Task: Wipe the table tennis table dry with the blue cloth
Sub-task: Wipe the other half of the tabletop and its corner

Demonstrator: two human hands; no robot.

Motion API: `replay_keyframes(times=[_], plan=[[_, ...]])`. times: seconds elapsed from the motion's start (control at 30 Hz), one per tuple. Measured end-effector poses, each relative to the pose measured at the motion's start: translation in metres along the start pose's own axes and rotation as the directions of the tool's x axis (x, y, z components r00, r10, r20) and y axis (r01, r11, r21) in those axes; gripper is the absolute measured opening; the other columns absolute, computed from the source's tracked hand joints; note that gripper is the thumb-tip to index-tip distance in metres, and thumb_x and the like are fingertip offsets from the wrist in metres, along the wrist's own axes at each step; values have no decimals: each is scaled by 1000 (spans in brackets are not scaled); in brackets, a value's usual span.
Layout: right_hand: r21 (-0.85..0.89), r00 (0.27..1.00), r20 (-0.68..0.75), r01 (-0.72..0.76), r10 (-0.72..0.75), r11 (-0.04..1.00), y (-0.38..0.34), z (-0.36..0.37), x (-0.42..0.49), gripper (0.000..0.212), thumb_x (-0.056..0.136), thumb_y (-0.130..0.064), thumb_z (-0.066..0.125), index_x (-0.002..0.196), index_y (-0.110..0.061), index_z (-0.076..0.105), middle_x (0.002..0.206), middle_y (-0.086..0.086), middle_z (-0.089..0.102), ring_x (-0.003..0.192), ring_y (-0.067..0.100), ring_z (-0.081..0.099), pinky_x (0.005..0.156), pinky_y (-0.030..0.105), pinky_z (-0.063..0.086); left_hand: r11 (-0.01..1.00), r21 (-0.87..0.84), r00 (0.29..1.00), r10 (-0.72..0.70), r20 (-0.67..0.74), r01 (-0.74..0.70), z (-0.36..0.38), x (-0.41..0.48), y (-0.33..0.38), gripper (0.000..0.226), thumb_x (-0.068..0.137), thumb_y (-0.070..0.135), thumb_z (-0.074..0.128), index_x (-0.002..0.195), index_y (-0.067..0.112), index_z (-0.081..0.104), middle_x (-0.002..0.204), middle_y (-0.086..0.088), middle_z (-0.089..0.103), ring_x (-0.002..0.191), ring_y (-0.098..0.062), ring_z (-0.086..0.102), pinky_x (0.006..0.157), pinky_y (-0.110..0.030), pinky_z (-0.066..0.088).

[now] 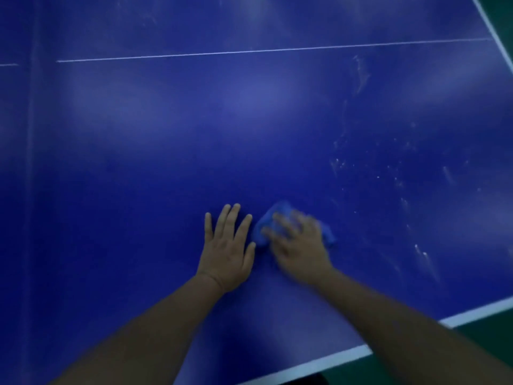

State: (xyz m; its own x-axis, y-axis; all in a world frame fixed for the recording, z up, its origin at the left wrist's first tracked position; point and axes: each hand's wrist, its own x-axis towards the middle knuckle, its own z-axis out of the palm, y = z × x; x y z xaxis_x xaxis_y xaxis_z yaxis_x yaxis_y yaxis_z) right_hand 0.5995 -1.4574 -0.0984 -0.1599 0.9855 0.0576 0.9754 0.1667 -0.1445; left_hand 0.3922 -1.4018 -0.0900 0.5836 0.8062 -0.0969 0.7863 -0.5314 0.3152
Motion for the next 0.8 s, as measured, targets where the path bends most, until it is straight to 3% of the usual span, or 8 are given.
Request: replay_keyframes(times=[0.13,0.2,0.33,0.43,0.53,0.63,0.7,0.8], plan=[[1,844,-86,-532,530,847,41,-16,63,44,97,-47,39,133,-36,62,148,2,52,131,42,45,100,60,40,997,3,996,-79,43,79,2,-18,8,61,100,44,30,151,13,37,163,-15,22,153,-31,11,121,-60,2],[6,844,-101,-529,527,849,10,-14,50,44,97,-45,40,134,-35,61,150,2,50,133,39,41,102,58,36,995,-14,994,-103,47,103,1,-26,13,60,100,43,29,150,12,37,162,-16,23,152,-31,11,120,-59,2],[52,955,-11,-295,296,954,-96,-1,-60,39,95,-41,49,131,-36,63,149,-2,52,136,33,38,105,54,32,997,-19,995,-79,58,80,3,-42,15,57,98,40,32,144,9,47,160,-18,28,150,-32,16,119,-57,4],[68,986,48,-165,162,984,-85,1,-113,35,100,-44,47,131,-40,62,145,-5,55,135,30,45,105,55,37,999,1,994,-50,102,50,11,-53,19,60,98,44,31,148,11,41,163,-16,22,153,-31,9,120,-53,-1],[-29,939,54,-338,339,941,-7,-12,-116,39,96,-43,47,129,-36,66,142,2,58,127,37,46,95,58,45,998,56,992,-10,123,3,12,-58,34,64,95,44,35,149,11,41,162,-16,22,152,-33,11,120,-54,0],[-30,717,51,-695,695,719,75,-38,-104,47,98,-47,37,139,-37,59,152,3,47,133,40,38,101,63,38,996,88,989,17,146,-30,8,-57,54,63,93,43,37,148,12,41,161,-16,23,151,-34,13,118,-56,4],[9,636,30,-772,771,636,86,-42,-104,45,102,-45,39,144,-38,53,158,1,40,139,40,32,107,63,31,994,105,984,10,180,-29,8,-56,68,62,92,42,37,147,12,43,161,-16,24,150,-34,15,117,-56,6],[-9,804,-27,-594,594,804,28,-31,-124,42,94,-39,49,132,-33,65,147,7,53,130,43,43,99,60,37,994,111,979,-30,204,8,12,-56,81,60,93,41,35,144,12,45,159,-18,28,148,-34,19,116,-55,10]])
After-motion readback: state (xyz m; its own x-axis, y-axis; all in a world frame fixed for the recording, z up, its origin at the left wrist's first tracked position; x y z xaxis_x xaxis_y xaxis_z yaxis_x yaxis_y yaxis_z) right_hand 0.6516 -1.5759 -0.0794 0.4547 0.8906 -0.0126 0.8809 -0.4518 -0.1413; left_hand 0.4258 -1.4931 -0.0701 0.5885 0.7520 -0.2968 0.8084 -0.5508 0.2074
